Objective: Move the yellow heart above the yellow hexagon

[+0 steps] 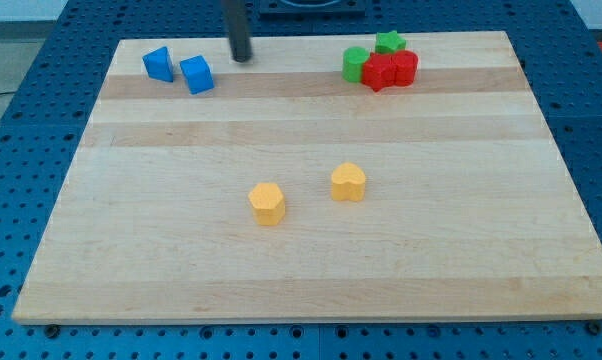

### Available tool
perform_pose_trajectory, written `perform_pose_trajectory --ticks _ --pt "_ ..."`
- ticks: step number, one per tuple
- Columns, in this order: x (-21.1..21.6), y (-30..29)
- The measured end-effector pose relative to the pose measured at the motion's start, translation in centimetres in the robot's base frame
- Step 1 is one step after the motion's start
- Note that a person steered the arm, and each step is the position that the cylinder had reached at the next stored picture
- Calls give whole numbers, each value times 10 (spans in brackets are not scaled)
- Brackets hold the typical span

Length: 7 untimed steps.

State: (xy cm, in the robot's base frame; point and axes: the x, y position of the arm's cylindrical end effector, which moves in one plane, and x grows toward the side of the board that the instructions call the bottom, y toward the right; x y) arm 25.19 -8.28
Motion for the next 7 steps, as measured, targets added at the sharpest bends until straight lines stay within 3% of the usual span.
perform_pose_trajectory --ticks 1,3,4,5,7 --pt "85 45" --pt "186 187" --pt "219 185" --pt "228 121" --pt "175 14"
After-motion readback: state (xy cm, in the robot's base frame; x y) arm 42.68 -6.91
